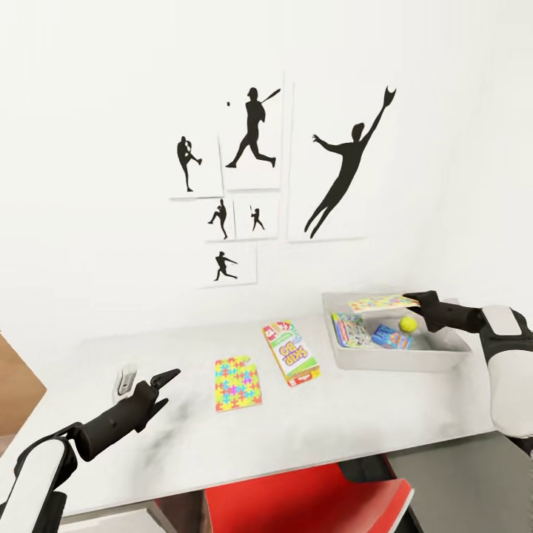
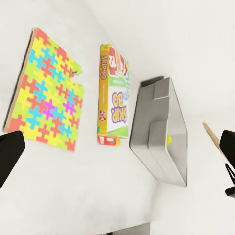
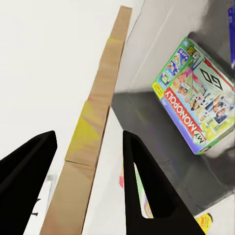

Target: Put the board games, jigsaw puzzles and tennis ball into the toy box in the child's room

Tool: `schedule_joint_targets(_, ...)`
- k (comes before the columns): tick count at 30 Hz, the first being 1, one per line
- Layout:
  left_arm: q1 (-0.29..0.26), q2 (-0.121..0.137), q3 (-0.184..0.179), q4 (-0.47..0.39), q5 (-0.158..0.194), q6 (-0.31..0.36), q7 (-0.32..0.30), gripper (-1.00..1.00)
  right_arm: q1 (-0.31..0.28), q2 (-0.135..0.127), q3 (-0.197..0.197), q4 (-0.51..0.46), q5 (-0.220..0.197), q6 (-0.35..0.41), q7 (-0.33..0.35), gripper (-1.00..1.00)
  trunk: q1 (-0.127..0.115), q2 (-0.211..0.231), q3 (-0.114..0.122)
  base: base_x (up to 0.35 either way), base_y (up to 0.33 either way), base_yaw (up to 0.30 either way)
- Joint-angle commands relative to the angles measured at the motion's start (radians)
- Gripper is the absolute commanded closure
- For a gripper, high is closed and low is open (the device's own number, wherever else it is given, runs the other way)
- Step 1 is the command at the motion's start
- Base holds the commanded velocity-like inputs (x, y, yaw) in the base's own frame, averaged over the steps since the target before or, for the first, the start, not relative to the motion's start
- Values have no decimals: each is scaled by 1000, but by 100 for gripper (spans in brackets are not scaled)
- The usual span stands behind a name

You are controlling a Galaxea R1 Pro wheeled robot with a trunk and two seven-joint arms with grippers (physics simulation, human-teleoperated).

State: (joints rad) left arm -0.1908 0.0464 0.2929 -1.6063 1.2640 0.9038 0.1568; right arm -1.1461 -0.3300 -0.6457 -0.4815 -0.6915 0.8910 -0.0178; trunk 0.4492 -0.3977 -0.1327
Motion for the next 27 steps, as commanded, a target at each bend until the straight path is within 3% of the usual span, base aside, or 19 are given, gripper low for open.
schedule_joint_targets(1, -1, 0, 1, -1, 11, 4, 10, -100, -2, 3, -4, 0, -2, 5, -1, 100, 1, -2, -2, 53, -150, 0)
schedule_joint_targets(4, -1, 0, 2, -1, 11, 4, 9, -100, -6, 21, 11, -2, 0, 6, -2, 100, 1, -2, -2, 24, -69, 0)
schedule_joint_targets(8, -1, 0, 2, -1, 11, 5, 9, -100, -7, 33, 62, -3, 0, 5, -5, 100, 1, -2, -2, 8, -21, 0)
schedule_joint_targets(17, -1, 0, 2, -1, 12, 6, 7, -100, -5, 34, 84, -2, -2, 5, -4, 100, 1, -2, -2, 1, -3, 0)
schedule_joint_targets(18, 2, 3, 3, -1, 48, 6, 1, -100, -4, 29, 82, 4, -2, 5, -4, 100, 1, -2, -2, 0, 0, 0)
schedule_joint_targets(21, 8, 8, 4, -1, 82, 7, -14, -100, -5, 29, 78, 9, -3, 2, -4, 100, 1, -2, -3, 0, 0, 27)
schedule_joint_targets(27, 10, 6, 3, -2, 86, 7, -30, -100, -7, 33, 77, 10, -8, -6, 8, 100, 1, -2, -11, 0, 0, 102)
